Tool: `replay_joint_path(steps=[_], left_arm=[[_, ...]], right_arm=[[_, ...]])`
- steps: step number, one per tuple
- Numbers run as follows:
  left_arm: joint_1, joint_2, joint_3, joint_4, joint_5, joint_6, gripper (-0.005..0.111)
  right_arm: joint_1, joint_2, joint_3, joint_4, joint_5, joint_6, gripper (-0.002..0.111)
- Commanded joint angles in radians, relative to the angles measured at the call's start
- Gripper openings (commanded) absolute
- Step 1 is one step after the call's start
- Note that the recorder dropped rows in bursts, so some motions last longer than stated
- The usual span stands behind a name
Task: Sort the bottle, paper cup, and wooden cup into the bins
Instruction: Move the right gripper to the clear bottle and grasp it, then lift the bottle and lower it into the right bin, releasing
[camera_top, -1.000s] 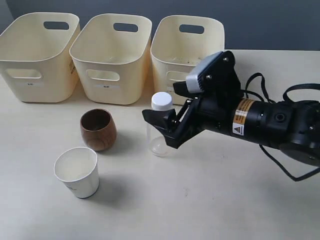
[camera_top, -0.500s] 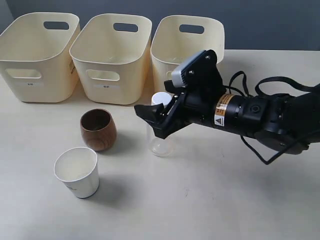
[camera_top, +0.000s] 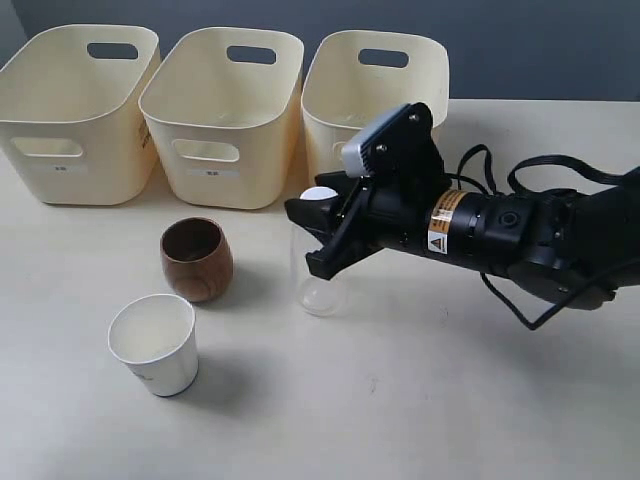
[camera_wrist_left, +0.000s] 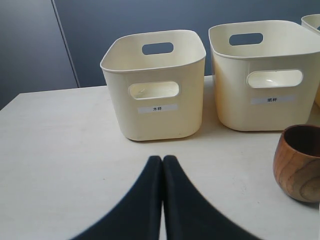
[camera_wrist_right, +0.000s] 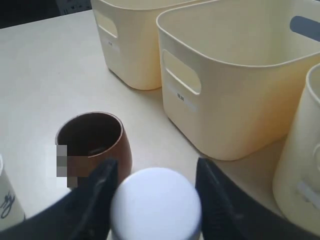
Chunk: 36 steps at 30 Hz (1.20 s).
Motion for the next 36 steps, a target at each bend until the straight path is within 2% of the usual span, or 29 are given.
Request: replay_joint_path(steps=[1,7,11,18,23,29,36], left_arm=[[-0.002,0.003,-0.003,0.002,-0.013,-0.003,0.0],[-0.002,0.003,-0.003,0.002,-0.013,-0.003,0.0],[-0.002,0.003,-0.003,0.002,-0.013,-0.003,0.0],[-0.002,0.003,-0.003,0.002,-0.013,-0.003,0.0],[-0.002,0.003,-0.003,0.002,-0.013,-0.003,0.0],[-0.002,0.003,-0.003,0.002,-0.013,-0.003,0.0],[-0.002,0.003,-0.003,0.002,-0.013,-0.003,0.0]], right_arm=[[0.0,-0.003,-0.007,-0.004,-0.042,-0.008,0.002],[0.0,-0.093,-0.007,0.033,-0.077,-0.008,0.0],[0.0,-0.208,-0.011,0.135,-0.032,-0.026,-0.001],[-0.002,-0.343,-0.205,0.208,0.305,-0.098,-0.001],[-0.004,-0.296,-0.396,0.223,0.41,-0.153,-0.001],[-0.082,-0.169,-0.484,0.287,0.4,-0.173,-0.001],[-0.152,-0.026,-0.484,0.316,0.255,-0.176,-0.001]])
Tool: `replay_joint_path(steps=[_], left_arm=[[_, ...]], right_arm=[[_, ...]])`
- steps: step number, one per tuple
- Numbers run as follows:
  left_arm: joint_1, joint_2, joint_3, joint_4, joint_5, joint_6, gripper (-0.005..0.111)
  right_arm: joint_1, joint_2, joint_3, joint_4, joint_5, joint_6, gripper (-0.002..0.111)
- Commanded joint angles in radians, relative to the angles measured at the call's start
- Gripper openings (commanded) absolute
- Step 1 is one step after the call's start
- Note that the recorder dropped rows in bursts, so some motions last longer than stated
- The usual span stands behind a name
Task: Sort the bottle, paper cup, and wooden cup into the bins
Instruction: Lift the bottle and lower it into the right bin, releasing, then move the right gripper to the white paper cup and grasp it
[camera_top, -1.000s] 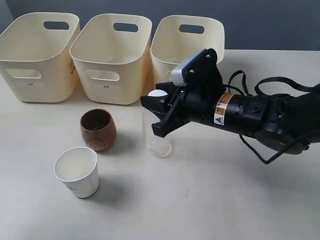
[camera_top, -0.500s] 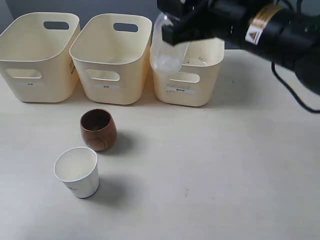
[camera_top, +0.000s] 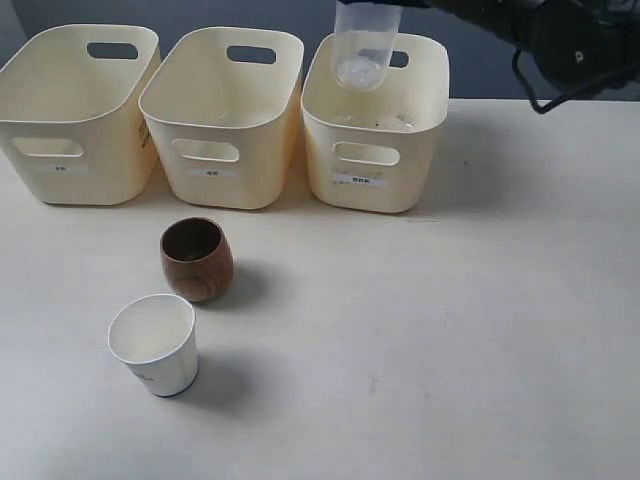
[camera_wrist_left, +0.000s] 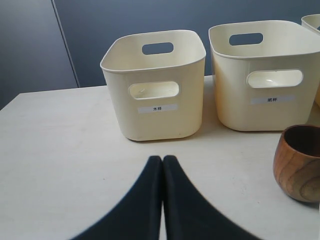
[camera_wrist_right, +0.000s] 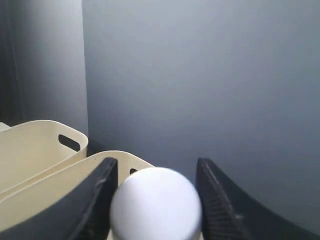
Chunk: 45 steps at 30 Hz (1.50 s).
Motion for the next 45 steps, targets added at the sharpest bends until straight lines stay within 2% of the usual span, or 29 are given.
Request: replay_joint_path(steps=[1,6,12,32,37,42,44,45], left_arm=[[-0.002,0.003,-0.003,0.002,-0.013,-0.003,0.0],[-0.002,0.003,-0.003,0.002,-0.013,-0.003,0.0],[-0.002,0.003,-0.003,0.002,-0.013,-0.003,0.0],[-0.002,0.003,-0.003,0.002,-0.013,-0.003,0.0],[-0.002,0.003,-0.003,0.002,-0.013,-0.003,0.0],[-0.002,0.003,-0.003,0.002,-0.013,-0.003,0.0],[-0.002,0.003,-0.003,0.002,-0.013,-0.003,0.0],[-0.002,0.003,-0.003,0.002,-0.013,-0.003,0.0]], right_arm=[[-0.045,0.08,-0.005,0.03,-0.115,-0.008,-0.001],[-0.083,0.183,-0.005,0.049,-0.122,-0.008,-0.001],[-0.085,0.268,-0.005,0.049,-0.151,-0.012,-0.001],[-0.085,0.335,-0.005,0.049,-0.106,-0.015,0.0],[-0.085,0.335,-0.005,0.042,-0.087,-0.015,0.022],[-0.085,0.335,-0.005,0.042,-0.075,-0.015,0.032],[-0.085,0.335,-0.005,0.042,-0.081,-0.015,0.04],[-0.085,0.335,-0.005,0.042,-0.083,-0.018,0.047]])
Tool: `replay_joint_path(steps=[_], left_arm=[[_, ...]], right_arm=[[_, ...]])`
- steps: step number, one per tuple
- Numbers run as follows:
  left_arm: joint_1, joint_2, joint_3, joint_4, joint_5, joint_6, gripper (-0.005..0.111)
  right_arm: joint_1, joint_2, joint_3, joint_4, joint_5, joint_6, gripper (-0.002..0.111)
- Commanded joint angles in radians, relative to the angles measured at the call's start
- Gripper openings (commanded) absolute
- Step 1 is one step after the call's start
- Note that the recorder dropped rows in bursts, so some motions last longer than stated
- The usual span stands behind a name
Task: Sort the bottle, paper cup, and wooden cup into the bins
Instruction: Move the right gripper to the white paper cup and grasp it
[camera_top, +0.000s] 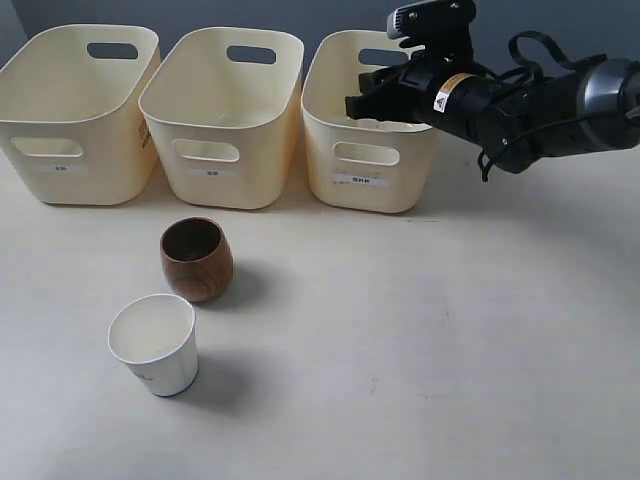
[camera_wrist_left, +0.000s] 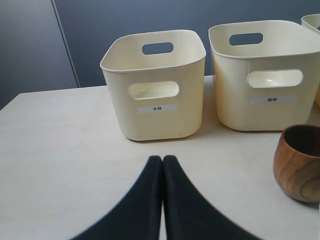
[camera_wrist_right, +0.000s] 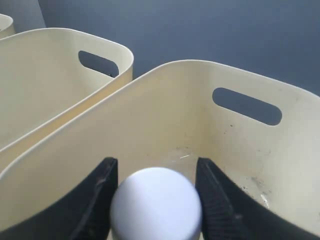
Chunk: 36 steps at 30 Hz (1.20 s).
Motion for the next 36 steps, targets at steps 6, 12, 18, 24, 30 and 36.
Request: replay_joint_path(steps=[6,12,18,24,30,36], left_arm=[[-0.002,0.003,-0.003,0.002,-0.013,-0.003,0.0],[-0.002,0.003,-0.003,0.002,-0.013,-0.003,0.0],[-0.002,0.003,-0.003,0.002,-0.013,-0.003,0.0],[-0.002,0.003,-0.003,0.002,-0.013,-0.003,0.0],[-0.002,0.003,-0.003,0.002,-0.013,-0.003,0.0],[-0.002,0.003,-0.003,0.002,-0.013,-0.003,0.0]], right_arm=[[-0.005,-0.004,-0.005,-0.005,-0.02,-0.01,0.062],[-0.005,-0.061,-0.005,-0.005,-0.026,-0.012,0.062],[0.004,-0.176,-0.005,-0.046,-0.017,-0.01,0.061],[0.061,-0.303,-0.005,-0.202,0.081,-0.01,0.061],[0.195,-0.386,-0.005,-0.41,0.241,0.056,0.061],[0.372,-0.399,-0.005,-0.47,0.418,0.068,0.061]])
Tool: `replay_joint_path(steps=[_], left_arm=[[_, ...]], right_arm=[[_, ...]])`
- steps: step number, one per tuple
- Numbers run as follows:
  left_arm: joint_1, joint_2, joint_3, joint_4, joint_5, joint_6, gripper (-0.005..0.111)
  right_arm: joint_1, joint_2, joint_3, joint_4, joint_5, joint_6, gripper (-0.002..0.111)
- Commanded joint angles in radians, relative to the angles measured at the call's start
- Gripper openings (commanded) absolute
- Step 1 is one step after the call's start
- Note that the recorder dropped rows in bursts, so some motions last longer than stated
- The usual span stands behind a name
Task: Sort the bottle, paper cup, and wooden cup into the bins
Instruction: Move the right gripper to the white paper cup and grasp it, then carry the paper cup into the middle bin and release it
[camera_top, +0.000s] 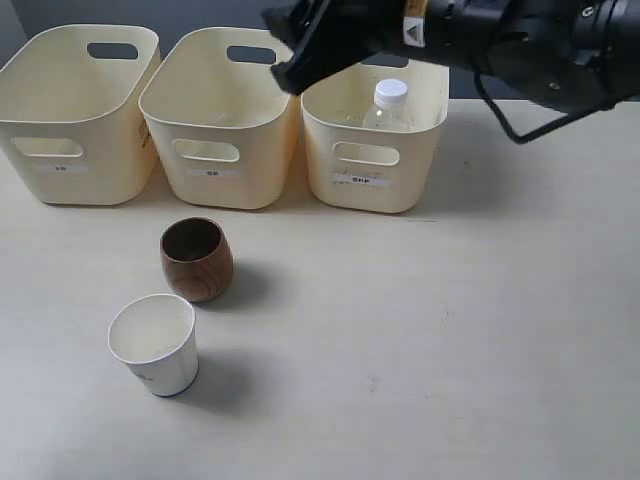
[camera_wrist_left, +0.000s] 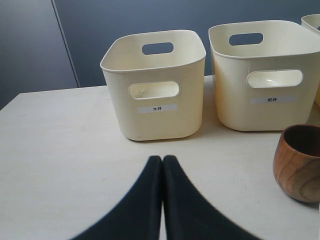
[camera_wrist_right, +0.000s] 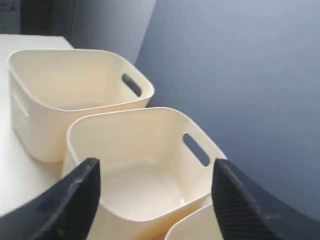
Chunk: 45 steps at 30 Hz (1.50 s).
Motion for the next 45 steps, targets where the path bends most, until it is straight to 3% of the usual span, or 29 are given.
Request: replay_joint_path(steps=[1,13,19,25,30,45], left_arm=[[-0.002,0.003,-0.003,0.002,-0.013,-0.003,0.0],[-0.002,0.003,-0.003,0.002,-0.013,-0.003,0.0],[-0.002,0.003,-0.003,0.002,-0.013,-0.003,0.0],[-0.002,0.003,-0.003,0.002,-0.013,-0.003,0.0],[-0.002,0.003,-0.003,0.002,-0.013,-0.003,0.0],[-0.002,0.003,-0.003,0.002,-0.013,-0.003,0.0]], right_arm=[[0.136,-0.009,-0.003,-0.055,0.146,0.01,0.061],[0.43,0.015,-0.003,-0.001,0.339,-0.025,0.061],[0.513,0.065,-0.003,0.308,0.387,-0.328,0.058],[0.526,0.112,-0.003,0.748,0.491,-0.725,0.059],[0.526,0.139,-0.003,0.929,0.526,-0.919,0.058],[0.524,0.26,-0.049,0.935,0.48,-0.973,0.058]])
